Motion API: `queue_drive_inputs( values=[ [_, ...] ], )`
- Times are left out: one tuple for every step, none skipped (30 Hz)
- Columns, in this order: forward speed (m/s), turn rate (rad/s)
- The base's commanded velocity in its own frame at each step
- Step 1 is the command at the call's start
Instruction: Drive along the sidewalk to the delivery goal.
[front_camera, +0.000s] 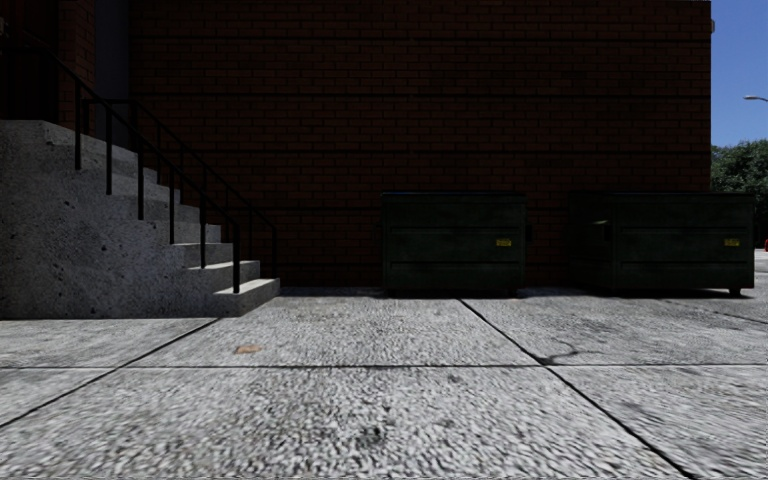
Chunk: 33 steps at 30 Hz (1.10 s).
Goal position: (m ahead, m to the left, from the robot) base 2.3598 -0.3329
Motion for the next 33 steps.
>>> queue_drive_inputs(
  values=[
    [1.12,0.00],
    [1.12,0.00],
    [1.09,0.00],
    [1.06,0.00],
    [1.05,0.00],
    [1.04,0.00],
    [1.04,0.00],
    [1.04,0.00],
    [1.02,0.00],
    [0.97,0.00],
    [0.93,0.00],
    [0.91,0.00],
    [0.91,0.00],
    [0.86,0.00],
    [0.83,0.00],
    [0.79,0.00],
    [0.79,0.00],
    [0.78,0.00],
    [0.77,0.00],
    [0.74,0.00],
    [0.74,0.00],
    [0.73,0.00],
    [0.72,0.00],
    [0.71,0.00],
    [0.70,0.00],
    [0.70,0.00],
    [0.70,0.00],
    [0.70,0.00],
    [0.70,0.00],
    [0.70,0.00],
    [0.70,0.00],
    [0.66,0.00],
    [0.64,0.00]
  ],
)
